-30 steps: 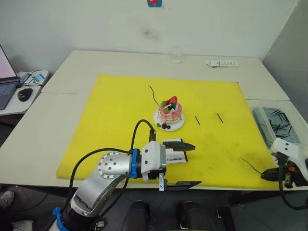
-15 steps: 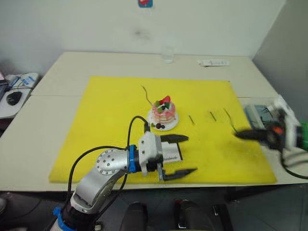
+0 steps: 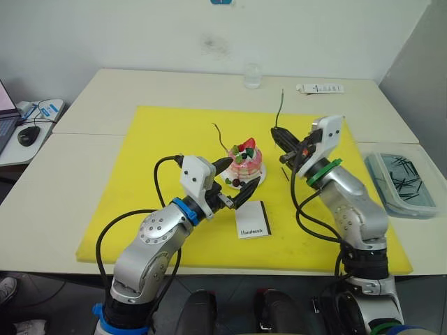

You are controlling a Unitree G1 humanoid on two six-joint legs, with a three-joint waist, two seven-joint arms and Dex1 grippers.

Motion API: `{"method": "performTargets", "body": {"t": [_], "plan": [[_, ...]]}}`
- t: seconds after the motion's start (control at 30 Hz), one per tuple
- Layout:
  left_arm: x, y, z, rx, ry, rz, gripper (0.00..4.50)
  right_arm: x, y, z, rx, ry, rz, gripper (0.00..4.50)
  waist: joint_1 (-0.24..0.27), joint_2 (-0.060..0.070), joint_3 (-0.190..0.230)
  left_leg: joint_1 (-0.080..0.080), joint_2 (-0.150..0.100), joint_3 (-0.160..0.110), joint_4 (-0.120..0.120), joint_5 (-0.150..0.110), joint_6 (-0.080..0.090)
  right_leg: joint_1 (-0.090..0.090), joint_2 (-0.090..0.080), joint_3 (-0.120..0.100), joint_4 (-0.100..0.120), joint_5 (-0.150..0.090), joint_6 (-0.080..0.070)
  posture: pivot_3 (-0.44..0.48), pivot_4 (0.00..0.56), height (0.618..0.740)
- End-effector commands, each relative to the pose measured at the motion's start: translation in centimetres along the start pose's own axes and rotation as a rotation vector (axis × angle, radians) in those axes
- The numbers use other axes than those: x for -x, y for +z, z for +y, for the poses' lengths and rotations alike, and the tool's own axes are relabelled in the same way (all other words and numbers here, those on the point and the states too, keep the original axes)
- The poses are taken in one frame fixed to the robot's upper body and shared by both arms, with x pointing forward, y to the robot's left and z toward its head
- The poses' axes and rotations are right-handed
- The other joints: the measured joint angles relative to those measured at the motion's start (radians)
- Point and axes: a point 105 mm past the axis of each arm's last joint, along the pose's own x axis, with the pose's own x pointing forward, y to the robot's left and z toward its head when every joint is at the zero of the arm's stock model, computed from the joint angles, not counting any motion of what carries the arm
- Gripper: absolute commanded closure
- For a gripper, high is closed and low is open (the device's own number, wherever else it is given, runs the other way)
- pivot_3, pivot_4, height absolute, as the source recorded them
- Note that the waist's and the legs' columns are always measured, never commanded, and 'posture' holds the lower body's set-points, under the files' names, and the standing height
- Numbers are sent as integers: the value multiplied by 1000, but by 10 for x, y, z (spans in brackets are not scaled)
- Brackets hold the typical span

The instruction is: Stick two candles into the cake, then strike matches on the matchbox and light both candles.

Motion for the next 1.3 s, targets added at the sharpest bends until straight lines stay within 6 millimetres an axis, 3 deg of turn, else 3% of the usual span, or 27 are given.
{"method": "performTargets", "body": {"t": [0.03,0.4,1.3], "plan": [[2,18,-3,-45,-2,-49,0,-4,11,5,41,4,-96,4481,-1,0,0,1,0,0,0,0,0,0,0,0,0,0,0,0,150,740],[10,19,2,-69,11,-16,0,-18,-12,23,7,81,-100,4481,-2,1,0,3,2,1,0,0,0,1,2,1,1,1,-3,0,150,740],[14,29,0,-100,10,-15,0,-27,-34,12,31,38,-91,4481,-2,1,0,3,3,1,0,0,0,1,2,2,1,1,-3,0,150,740]]}}
